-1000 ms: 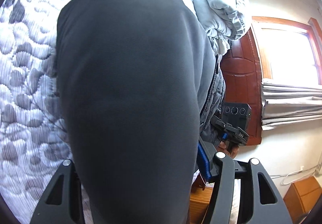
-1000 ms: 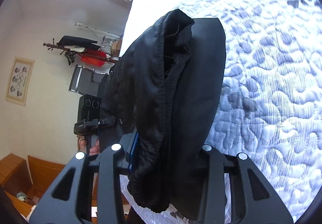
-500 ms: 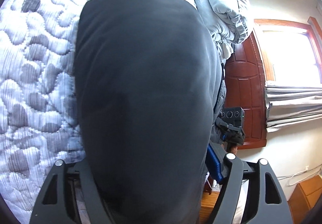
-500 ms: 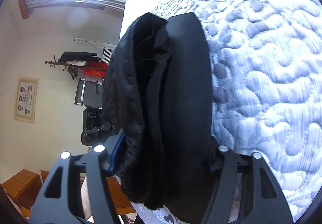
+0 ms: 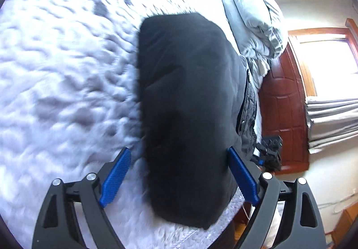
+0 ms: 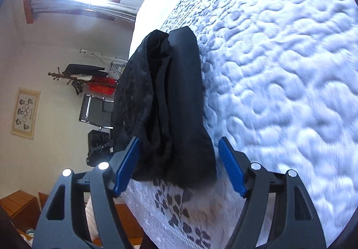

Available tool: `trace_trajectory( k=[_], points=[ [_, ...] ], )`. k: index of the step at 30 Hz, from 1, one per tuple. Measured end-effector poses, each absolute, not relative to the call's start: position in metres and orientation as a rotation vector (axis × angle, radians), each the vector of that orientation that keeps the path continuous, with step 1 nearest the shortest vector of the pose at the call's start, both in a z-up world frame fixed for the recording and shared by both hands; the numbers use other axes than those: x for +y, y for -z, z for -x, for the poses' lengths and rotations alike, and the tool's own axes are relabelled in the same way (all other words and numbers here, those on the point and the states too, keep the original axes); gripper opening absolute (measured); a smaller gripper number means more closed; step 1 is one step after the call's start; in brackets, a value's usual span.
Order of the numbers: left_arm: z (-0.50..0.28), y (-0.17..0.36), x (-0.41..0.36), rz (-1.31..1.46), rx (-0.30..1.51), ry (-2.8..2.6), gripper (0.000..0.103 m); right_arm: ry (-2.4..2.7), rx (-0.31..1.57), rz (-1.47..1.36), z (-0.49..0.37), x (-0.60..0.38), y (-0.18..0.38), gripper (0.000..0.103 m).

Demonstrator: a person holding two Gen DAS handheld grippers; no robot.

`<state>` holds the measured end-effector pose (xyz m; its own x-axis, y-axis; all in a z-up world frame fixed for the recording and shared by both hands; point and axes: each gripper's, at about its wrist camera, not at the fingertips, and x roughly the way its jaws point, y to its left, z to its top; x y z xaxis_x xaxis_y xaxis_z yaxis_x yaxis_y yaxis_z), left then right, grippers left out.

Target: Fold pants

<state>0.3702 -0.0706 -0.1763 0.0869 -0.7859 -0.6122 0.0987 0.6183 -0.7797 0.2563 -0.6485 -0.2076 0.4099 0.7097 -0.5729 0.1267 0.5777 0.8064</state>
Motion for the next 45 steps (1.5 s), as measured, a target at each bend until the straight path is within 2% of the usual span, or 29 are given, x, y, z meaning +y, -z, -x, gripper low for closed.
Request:
trace_trajectory(
  k=[3,6,7,8,11,14,18,25,34,45],
  points=[
    [-0.345,0.157,-0.058,0.59,1.267,0.657,0.091,-0.375,1.115,-0.869,-0.228,-0.648,0.198,0.072],
    [-0.311,0.137,-0.057,0.504,1.204,0.563,0.098,-0.303,1.103,-0.824,-0.201,-0.645,0.184,0.073],
    [-0.301,0.132,-0.058,0.478,1.187,0.541,0.099,-0.258,1.097,-0.793,-0.19,-0.642,0.177,0.077],
    [-0.288,0.125,-0.059,0.444,1.167,0.517,0.099,-0.218,1.093,-0.764,-0.181,-0.64,0.172,0.085],
    [-0.26,0.117,-0.068,0.342,1.132,0.422,0.099,-0.075,1.084,-0.641,-0.157,-0.625,0.154,0.095],
    [-0.234,0.112,-0.079,0.227,1.094,0.325,0.099,0.121,1.107,-0.475,-0.138,-0.606,0.142,0.099],
    [-0.201,0.111,-0.099,0.122,1.084,0.283,0.099,0.245,1.135,-0.33,-0.121,-0.577,0.137,0.1],
    [-0.169,0.109,-0.126,0.091,1.107,0.265,0.099,0.245,1.121,-0.176,-0.115,-0.505,0.125,0.1],
    [-0.145,0.082,-0.15,0.035,1.079,0.216,0.099,0.219,1.093,-0.1,-0.108,-0.447,0.096,0.1],
    [-0.14,0.036,-0.17,-0.083,0.999,0.224,0.099,0.193,1.05,-0.114,-0.102,-0.437,0.05,0.1]
  ],
)
